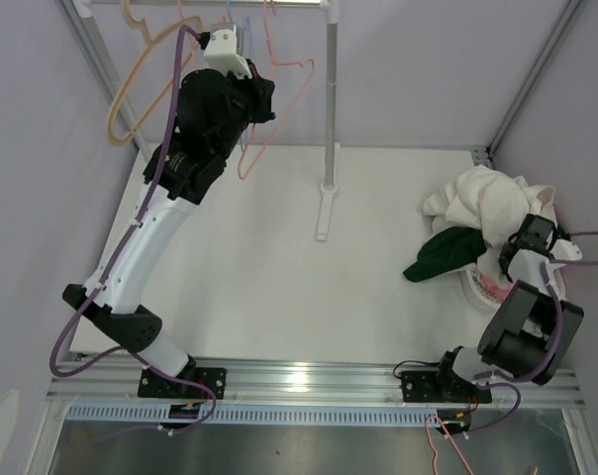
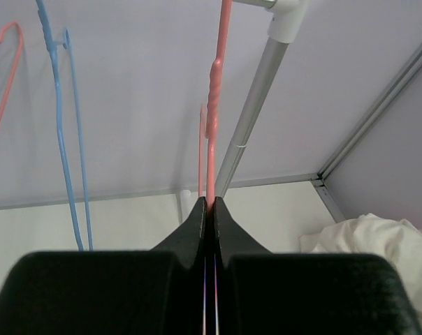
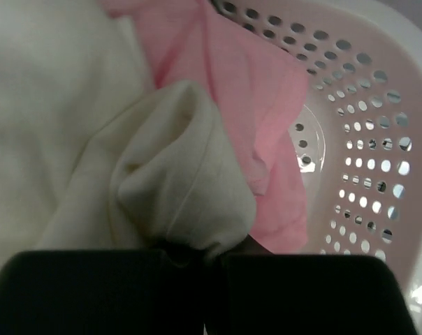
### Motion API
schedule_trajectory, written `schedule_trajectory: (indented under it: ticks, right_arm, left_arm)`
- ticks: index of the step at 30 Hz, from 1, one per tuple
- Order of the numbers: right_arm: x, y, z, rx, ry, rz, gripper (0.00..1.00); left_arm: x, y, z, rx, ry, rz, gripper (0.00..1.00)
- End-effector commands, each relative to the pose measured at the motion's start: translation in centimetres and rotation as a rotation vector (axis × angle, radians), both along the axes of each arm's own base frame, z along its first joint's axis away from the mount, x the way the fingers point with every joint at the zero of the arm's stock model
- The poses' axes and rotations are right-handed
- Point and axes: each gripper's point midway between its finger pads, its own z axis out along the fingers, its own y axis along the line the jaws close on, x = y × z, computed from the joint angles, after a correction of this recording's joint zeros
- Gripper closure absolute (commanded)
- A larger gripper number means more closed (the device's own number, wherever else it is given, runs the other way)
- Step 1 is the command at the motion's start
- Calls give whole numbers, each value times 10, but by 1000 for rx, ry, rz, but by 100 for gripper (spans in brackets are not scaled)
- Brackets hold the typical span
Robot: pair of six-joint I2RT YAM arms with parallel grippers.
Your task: Remove the t-shirt from the hanger
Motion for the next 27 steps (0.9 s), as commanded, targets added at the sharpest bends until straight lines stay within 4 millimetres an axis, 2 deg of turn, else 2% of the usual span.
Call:
schedule_trajectory:
  ticks: [1,3,4,7,10,13,14,15,16,17,18,19,21,22,25,27]
  right_arm:
    - [7,4,-41,177,-37,-35,100]
    - [14,4,-53,202,-21,-11,100]
    - [13,6,-66,224,8,-8,100]
    - [18,13,-79,268,6,10,100]
    - [21,12,-70,226,37,20,100]
    - [31,9,-21,53,40,41,99]
    - [33,8,-3,-3,35,38,79]
    - [33,10,25,-58,5,41,60]
    - [44,14,56,-134,-24,68,44]
    - [48,17,74,-161,-50,76,30]
    - [47,21,96,-181,-80,85,25]
    - [57,28,123,-207,-132,113,19]
    - [53,32,156,-265,-159,111,17]
    - [57,38,178,-293,-197,125,17]
    - [53,38,200,-309,-227,132,18]
    - [50,36,200,-310,-214,133,18]
  left_arm:
    - [3,5,30,-29,-93,-34,99]
    - [7,8,34,-20,-113,-22,99]
    - [10,8,32,-12,-113,-17,99]
    - [13,12,36,0,-131,4,99]
    - [15,13,40,2,-145,2,99]
    - [17,14,48,12,-164,5,99]
    - [22,12,44,24,-159,8,99]
    - [23,13,49,22,-167,12,99]
    - [24,14,52,23,-169,16,99]
    - [31,11,47,33,-158,18,99]
    - [31,12,52,31,-170,19,99]
    - [32,12,53,31,-172,24,99]
    - [39,11,50,40,-172,30,99]
    - [41,11,48,42,-168,31,99]
    - [46,10,46,41,-160,31,99]
    - [48,10,44,42,-154,32,99]
